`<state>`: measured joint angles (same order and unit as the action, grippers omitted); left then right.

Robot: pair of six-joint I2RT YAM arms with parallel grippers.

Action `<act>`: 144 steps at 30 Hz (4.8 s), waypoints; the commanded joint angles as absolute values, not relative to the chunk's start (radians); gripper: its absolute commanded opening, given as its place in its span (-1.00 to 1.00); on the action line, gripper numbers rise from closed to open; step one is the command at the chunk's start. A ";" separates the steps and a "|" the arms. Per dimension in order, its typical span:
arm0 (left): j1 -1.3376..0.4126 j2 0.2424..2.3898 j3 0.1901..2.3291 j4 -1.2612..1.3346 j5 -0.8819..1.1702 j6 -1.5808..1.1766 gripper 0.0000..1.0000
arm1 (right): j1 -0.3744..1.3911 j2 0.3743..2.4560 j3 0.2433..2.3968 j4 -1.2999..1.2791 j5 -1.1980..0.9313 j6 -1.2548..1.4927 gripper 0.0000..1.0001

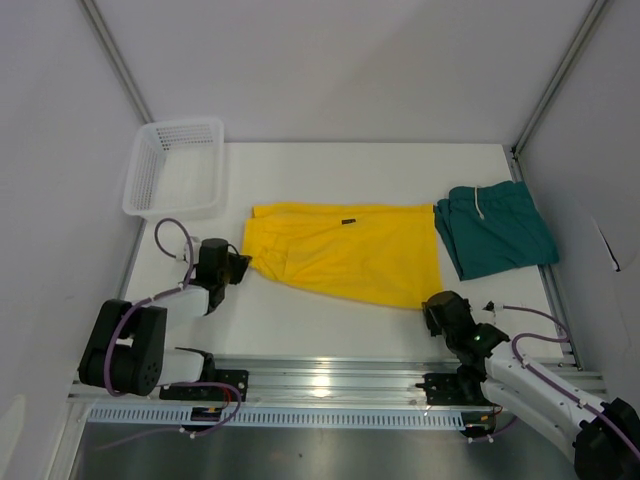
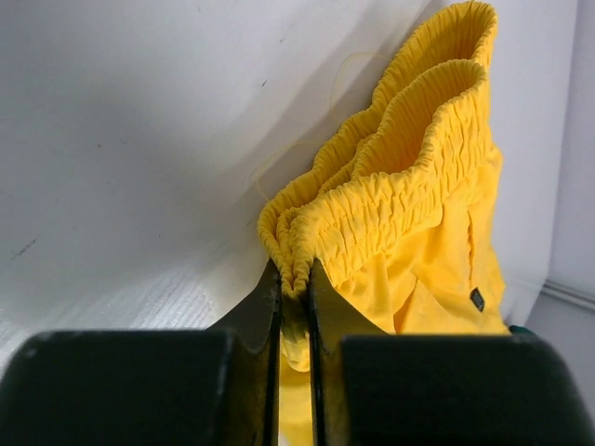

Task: Fold and stack the shorts
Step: Fold the shorts

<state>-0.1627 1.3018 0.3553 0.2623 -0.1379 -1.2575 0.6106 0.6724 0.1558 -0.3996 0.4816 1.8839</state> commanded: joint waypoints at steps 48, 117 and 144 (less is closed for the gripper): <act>-0.011 1.040 0.514 -0.081 0.074 -0.741 0.98 | 0.808 1.362 0.911 -0.160 0.210 0.783 0.40; -0.003 0.974 0.152 0.193 0.482 -0.801 0.98 | 0.796 2.244 1.539 -0.163 -0.376 0.630 -1.00; -0.101 1.316 0.100 0.666 0.244 -1.043 0.98 | 0.825 2.272 1.483 -0.140 -0.364 0.626 -1.00</act>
<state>-0.0895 1.2980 0.1177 0.7227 0.3569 -1.0733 0.8097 2.2185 1.5043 -0.1043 -0.4004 0.6464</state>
